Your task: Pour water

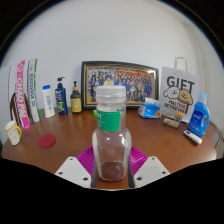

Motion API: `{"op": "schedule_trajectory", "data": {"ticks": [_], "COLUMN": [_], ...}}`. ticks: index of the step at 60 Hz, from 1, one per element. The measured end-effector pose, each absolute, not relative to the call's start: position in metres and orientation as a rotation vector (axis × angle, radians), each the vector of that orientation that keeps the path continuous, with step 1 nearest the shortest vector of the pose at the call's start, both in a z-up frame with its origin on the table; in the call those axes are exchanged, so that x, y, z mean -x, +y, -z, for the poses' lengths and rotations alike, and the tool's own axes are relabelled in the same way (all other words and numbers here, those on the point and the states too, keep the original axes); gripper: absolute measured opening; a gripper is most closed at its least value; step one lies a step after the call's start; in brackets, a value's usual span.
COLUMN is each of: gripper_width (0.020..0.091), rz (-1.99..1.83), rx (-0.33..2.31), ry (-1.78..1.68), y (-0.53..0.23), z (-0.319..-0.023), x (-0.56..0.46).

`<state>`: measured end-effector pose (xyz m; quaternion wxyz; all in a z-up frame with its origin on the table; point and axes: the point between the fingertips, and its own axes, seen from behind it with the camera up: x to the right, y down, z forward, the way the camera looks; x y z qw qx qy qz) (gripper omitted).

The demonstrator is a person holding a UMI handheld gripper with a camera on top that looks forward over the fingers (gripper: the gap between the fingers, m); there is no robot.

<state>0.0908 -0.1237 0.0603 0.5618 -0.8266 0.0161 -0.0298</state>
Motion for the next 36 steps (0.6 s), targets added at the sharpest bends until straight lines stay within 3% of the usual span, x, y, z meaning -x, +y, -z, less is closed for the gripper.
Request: {"op": "schedule_trajectory", "data": {"ticks": [4, 10, 23, 36], "gripper_width": [0.0415, 0.0396, 0.0397, 0.0396], "rz": [0.108, 0.257, 0.509, 0.844], "rx": [1.967, 1.952, 1.844, 1.681], "ry": [0.019, -0.015, -0.146, -0.51], "y": [-0.121, -0.115, -0.102, -0.086], "z": [-0.061, -0.088, -0.188, -0.275], "x": [-0.092, -0.097, -0.065, 0.042]}}
